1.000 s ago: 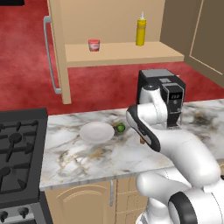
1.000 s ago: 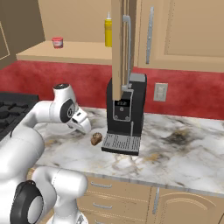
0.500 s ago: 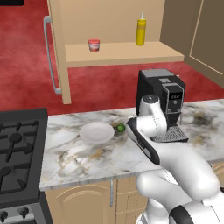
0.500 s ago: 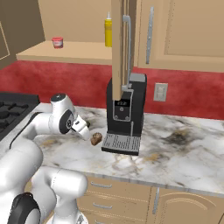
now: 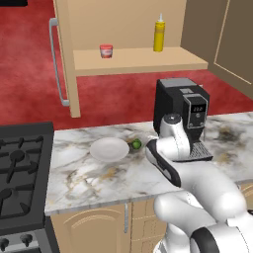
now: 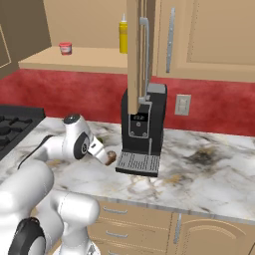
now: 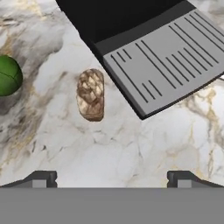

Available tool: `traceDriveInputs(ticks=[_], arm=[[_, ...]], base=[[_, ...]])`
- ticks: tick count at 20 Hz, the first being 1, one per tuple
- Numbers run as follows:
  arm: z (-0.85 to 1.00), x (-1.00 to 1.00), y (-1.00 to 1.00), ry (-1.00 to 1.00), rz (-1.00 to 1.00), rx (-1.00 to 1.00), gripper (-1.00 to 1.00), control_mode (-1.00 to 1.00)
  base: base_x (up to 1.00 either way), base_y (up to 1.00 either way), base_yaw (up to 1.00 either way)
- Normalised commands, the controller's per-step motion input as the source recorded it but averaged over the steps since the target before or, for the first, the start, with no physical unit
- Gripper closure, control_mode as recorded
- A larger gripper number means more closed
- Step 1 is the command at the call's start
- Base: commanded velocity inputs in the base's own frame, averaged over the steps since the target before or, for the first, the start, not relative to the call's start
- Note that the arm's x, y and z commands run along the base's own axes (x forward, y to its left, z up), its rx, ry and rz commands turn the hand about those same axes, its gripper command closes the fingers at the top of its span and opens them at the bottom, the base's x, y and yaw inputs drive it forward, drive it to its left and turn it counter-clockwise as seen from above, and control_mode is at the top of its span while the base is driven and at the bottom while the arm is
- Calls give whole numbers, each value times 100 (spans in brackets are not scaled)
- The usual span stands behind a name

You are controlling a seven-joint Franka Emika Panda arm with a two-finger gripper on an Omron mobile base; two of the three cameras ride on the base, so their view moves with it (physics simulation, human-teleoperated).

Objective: Pick the avocado and bread from the counter and place them on the plate. Then pick the jam from the cabinet and place it next to the plate. Lastly close the cabinet door.

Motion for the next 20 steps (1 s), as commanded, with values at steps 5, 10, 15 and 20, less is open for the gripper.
traceDriveInputs(ticks=[5,10,15,20], arm=[[-15,28,0,0,0,0,-100,-100],[-16,28,-1,0,0,0,-100,-100],[-18,25,-1,0,0,0,-100,-100],[-22,25,0,0,0,0,-100,-100]], base=[[0,0,0],[0,0,0],[0,0,0],[0,0,0]])
